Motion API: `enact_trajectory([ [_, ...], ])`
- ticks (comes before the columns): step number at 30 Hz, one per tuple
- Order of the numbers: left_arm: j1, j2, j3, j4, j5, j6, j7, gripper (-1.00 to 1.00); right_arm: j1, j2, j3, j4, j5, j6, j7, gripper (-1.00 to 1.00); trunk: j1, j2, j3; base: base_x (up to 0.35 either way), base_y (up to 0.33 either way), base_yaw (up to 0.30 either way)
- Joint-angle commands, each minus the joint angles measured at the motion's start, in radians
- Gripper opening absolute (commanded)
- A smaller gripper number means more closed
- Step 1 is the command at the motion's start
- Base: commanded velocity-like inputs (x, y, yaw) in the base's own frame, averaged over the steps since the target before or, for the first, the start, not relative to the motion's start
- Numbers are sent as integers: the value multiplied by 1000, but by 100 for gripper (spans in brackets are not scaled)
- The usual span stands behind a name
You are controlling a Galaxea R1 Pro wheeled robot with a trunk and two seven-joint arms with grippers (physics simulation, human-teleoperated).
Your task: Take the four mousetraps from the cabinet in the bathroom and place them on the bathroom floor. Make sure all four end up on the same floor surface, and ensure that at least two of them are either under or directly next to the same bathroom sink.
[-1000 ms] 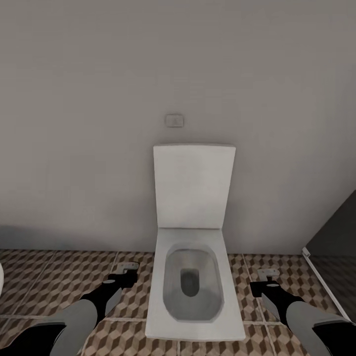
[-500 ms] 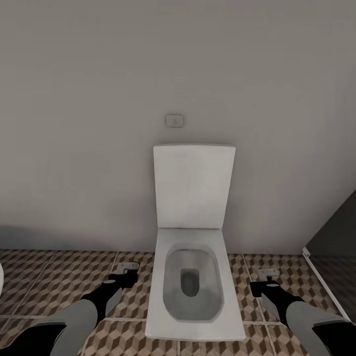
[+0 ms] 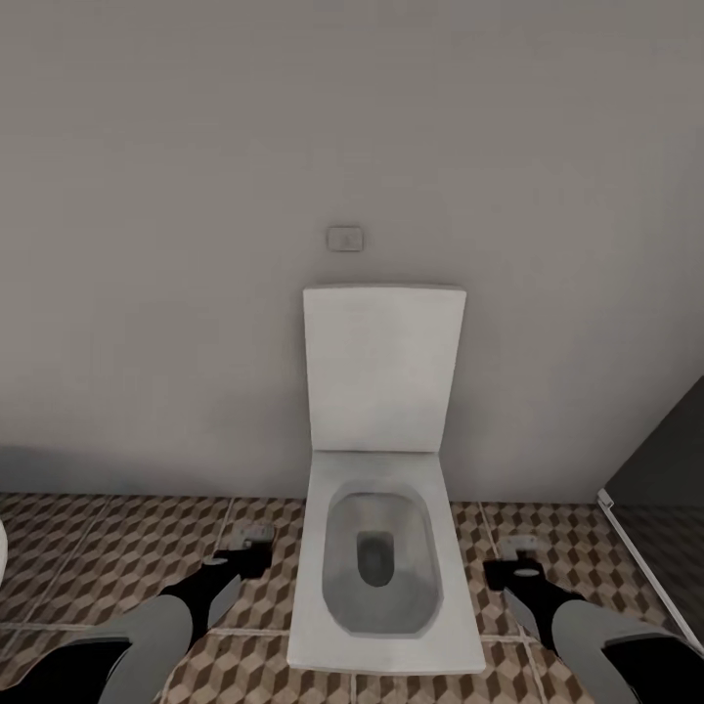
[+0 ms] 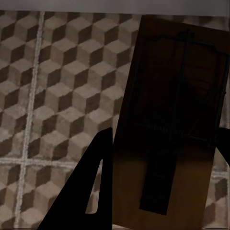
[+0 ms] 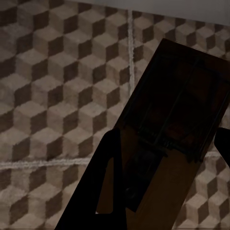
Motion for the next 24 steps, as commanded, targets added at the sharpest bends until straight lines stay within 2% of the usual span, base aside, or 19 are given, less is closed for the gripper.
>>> enact_trajectory([
  [1,0,0,4,5,-5,4,5,-100,0,3,8,6,-8,-9,-6,-100,0,0,-1,0,0,0],
  [18,0,5,6,19,1,6,5,-100,0,5,8,20,-8,-29,-12,-100,0,0,-1,0,0,0],
  [24,0,5,6,31,2,5,5,-100,19,5,9,21,-8,-29,-12,-100,0,0,-1,0,0,0],
])
